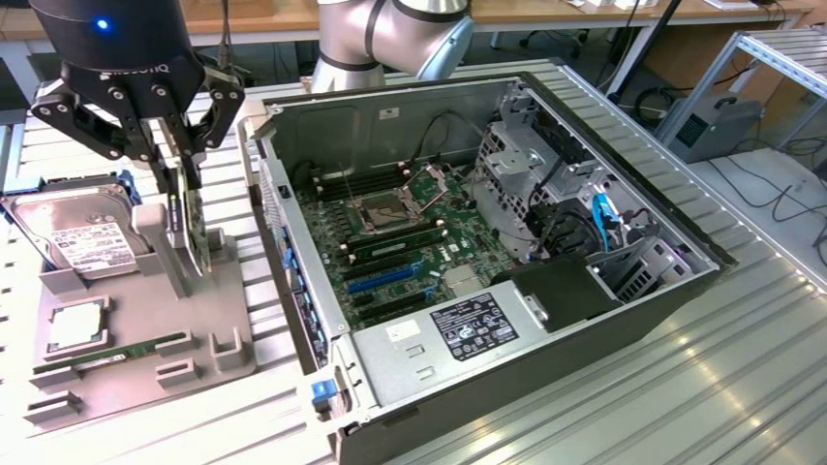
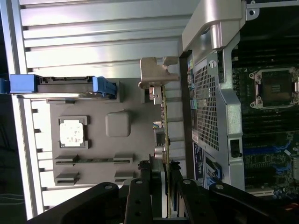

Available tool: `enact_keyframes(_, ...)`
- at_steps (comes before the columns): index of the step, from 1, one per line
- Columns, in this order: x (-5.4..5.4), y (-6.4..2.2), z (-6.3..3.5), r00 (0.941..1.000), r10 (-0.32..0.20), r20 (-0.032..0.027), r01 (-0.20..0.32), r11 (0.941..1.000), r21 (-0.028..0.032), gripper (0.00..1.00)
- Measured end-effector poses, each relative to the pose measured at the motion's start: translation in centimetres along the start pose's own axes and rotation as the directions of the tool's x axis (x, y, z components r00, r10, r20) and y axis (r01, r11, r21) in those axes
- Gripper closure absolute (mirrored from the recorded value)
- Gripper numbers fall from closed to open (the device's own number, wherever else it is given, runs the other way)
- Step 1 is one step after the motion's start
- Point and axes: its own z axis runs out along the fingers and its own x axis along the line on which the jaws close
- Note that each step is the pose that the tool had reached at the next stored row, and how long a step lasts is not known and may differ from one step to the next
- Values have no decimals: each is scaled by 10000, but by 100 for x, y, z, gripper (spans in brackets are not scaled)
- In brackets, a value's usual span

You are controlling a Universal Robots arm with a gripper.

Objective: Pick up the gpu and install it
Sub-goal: 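Pick up the gpu and move the gpu toward the slot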

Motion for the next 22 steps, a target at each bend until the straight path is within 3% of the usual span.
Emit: enact_keyframes(22, -2, 1, -66, 10000, 0, 1, 0, 10000, 0, 73)
